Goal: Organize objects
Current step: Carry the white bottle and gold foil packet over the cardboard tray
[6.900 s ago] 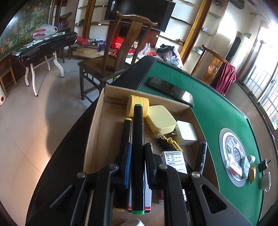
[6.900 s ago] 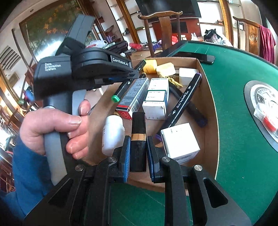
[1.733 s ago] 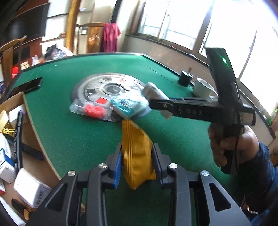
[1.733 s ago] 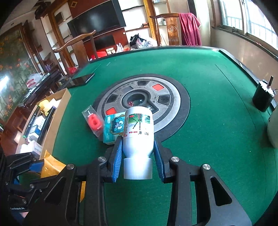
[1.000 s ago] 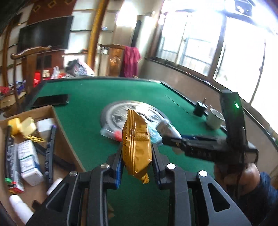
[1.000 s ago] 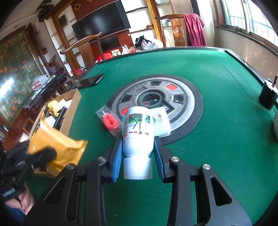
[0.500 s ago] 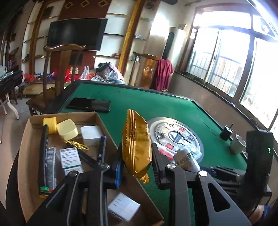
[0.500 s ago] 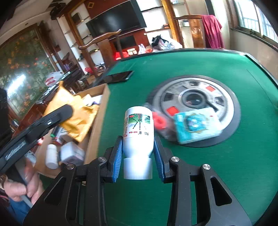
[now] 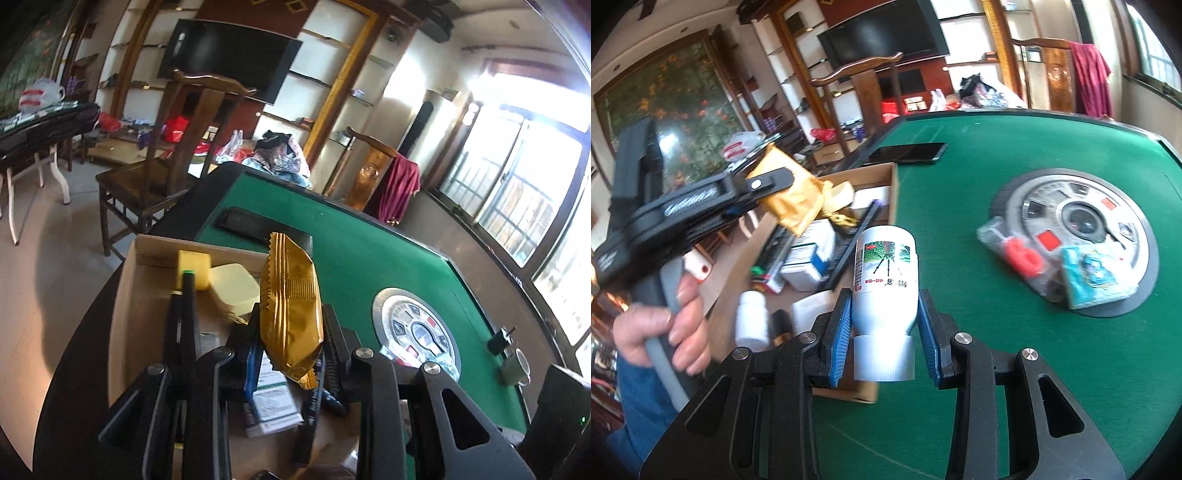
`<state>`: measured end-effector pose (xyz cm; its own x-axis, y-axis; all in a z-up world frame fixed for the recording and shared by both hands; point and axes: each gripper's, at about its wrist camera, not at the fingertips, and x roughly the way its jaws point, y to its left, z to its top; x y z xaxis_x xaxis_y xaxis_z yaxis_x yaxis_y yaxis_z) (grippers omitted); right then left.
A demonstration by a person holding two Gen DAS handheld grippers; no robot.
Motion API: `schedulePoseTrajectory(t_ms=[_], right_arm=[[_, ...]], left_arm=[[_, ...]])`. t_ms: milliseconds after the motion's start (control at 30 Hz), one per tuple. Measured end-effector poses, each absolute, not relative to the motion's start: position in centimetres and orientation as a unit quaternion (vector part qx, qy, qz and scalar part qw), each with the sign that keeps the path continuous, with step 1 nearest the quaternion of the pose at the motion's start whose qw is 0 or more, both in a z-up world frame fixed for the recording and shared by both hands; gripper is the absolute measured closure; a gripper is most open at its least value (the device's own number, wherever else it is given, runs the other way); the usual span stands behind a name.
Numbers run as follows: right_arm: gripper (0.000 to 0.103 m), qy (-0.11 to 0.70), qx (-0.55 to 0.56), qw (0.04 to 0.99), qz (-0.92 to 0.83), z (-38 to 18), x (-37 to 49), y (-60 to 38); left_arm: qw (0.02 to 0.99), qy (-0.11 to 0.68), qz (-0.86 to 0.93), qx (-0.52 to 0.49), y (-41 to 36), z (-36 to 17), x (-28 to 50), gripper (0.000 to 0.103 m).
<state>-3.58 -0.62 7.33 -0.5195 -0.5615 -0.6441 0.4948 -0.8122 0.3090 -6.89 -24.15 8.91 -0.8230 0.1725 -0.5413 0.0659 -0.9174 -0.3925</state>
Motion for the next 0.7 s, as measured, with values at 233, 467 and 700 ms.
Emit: schedulePoseTrajectory(t_ms=[233, 467, 700], right_arm=[[0.069, -0.026, 0.378, 0.335, -0.862, 7.7, -2.2, -3.8], [0.069, 0.006, 0.384, 0.365, -0.848, 7.1, -0.8, -7.5], [0.069, 0.024, 0.384, 0.382, -0.840, 6.7, -0.1, -9.4]], left_arm=[[0.002, -0.234, 0.925, -0.300, -27.0, 8.3, -7.2, 0.074], [-0.003, -0.246, 0.922, -0.299, -28.1, 8.0, -7.3, 0.074], [-0.006, -0.253, 0.921, -0.297, -28.6, 8.0, -7.4, 0.074]])
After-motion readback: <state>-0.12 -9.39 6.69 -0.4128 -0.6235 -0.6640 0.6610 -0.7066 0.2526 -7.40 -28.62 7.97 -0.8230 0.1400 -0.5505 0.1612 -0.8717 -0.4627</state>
